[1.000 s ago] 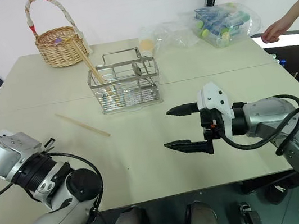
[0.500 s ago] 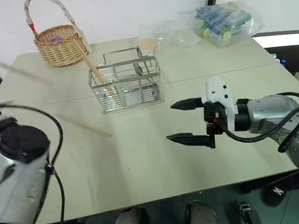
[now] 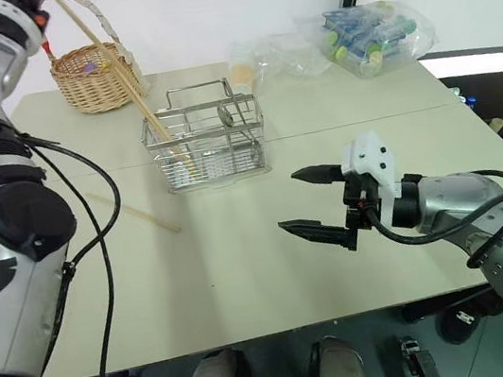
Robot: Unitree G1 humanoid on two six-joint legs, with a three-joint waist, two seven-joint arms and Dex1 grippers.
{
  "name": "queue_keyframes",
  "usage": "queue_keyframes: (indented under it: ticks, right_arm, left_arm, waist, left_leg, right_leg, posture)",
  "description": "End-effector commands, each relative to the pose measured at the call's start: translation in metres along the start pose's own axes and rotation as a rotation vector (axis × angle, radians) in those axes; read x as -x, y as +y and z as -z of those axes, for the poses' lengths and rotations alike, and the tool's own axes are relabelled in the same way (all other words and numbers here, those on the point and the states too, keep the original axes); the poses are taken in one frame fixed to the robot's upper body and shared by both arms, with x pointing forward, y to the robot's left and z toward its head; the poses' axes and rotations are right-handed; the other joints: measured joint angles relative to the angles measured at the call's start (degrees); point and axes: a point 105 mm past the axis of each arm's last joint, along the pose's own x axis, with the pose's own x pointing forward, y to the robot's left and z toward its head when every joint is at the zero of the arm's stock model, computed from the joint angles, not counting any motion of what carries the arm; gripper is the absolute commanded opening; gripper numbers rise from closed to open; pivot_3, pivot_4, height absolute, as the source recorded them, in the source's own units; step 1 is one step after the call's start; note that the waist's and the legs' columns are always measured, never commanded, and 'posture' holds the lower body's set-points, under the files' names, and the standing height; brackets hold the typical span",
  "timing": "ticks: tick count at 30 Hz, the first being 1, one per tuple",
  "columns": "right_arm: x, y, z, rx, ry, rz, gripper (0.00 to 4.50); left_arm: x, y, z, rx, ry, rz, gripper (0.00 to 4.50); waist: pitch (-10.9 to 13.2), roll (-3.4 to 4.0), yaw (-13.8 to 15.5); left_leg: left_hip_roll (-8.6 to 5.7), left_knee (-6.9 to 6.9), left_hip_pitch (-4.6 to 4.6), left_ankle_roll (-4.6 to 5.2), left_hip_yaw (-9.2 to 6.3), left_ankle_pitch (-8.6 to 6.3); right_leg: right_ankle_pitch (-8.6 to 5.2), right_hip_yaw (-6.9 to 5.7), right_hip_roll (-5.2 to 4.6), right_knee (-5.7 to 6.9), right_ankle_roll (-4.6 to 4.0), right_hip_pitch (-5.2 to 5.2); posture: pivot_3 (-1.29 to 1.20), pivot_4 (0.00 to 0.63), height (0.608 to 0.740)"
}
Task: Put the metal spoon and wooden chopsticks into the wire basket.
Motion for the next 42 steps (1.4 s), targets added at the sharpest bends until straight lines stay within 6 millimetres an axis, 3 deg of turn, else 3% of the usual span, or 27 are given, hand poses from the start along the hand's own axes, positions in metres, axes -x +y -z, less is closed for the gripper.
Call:
queue_keyframes:
  ticks: [1,6,15,27,30,37,40,42]
  right_arm:
    - [0.004,0.001,-0.012,0.032,-0.044,0.025,4.5]
    - [0.007,-0.002,-0.015,0.021,-0.055,0.056,4.5]
    - [0.009,-0.009,-0.021,0.018,-0.065,0.078,4.5]
    - [0.009,-0.02,-0.033,0.032,-0.094,0.097,4.5]
    - [0.009,-0.022,-0.035,0.037,-0.094,0.097,4.5]
    - [0.007,-0.027,-0.035,0.041,-0.089,0.091,4.5]
    - [0.006,-0.029,-0.036,0.05,-0.085,0.085,4.5]
    - [0.005,-0.032,-0.038,0.056,-0.087,0.082,4.5]
  left_arm:
    - [-0.003,-0.015,0.001,-0.094,-0.025,0.061,0.03]
    - [-0.003,-0.033,0.031,-0.234,-0.008,0.139,0.03]
    - [0.017,-0.052,0.061,-0.495,-0.089,0.243,0.03]
    - [0.038,-0.042,0.083,-0.532,-0.1,0.197,0.03]
    - [0.042,-0.042,0.086,-0.496,-0.096,0.187,0.98]
    - [0.05,-0.046,0.081,-0.471,-0.09,0.192,4.48]
    - [0.055,-0.05,0.073,-0.461,-0.091,0.196,4.48]
    - [0.058,-0.056,0.053,-0.447,-0.119,0.188,4.48]
  waist:
    - [-0.01,0.02,-0.2]
    - [0.0,0.04,-0.86]
    - [0.05,0.18,-0.92]
    - [0.04,0.22,-0.78]
    - [0.04,0.22,-0.81]
    - [0.04,0.22,-0.84]
    - [0.04,0.23,-0.86]
    - [0.04,0.25,-0.91]
  left_leg:
    - [0.0,0.0,0.01,0.0,0.0,0.0]
    - [-0.01,0.01,0.02,0.02,-0.03,0.01]
    - [0.0,0.0,0.05,0.02,-0.02,0.01]
    - [-0.01,0.04,0.06,0.21,-0.03,-0.08]
    - [-0.02,0.03,0.04,0.18,-0.04,-0.06]
    - [-0.01,0.02,0.06,0.17,-0.03,-0.06]
    - [-0.01,0.02,0.08,0.2,-0.03,-0.07]
    - [-0.01,0.03,0.08,0.2,-0.03,-0.08]
  right_leg:
    - [0.0,0.0,-0.01,0.0,0.0,0.01]
    - [0.0,0.0,-0.01,0.02,0.0,0.03]
    - [0.0,0.02,0.0,0.0,-0.01,0.03]
    - [0.0,0.02,0.0,-0.1,-0.01,0.12]
    - [0.0,0.02,0.01,-0.09,-0.01,0.12]
    - [0.0,0.01,0.01,-0.1,-0.01,0.12]
    - [0.0,0.01,0.01,-0.1,-0.01,0.13]
    - [0.0,0.02,0.01,-0.1,-0.01,0.13]
  posture:
    - [0.0,0.15,0.62]
    - [0.0,0.15,0.62]
    - [0.0,0.15,0.62]
    - [0.0,0.15,0.62]
    - [0.0,0.15,0.62]
    - [0.0,0.15,0.62]
    - [0.0,0.15,0.62]
    - [0.0,0.15,0.62]
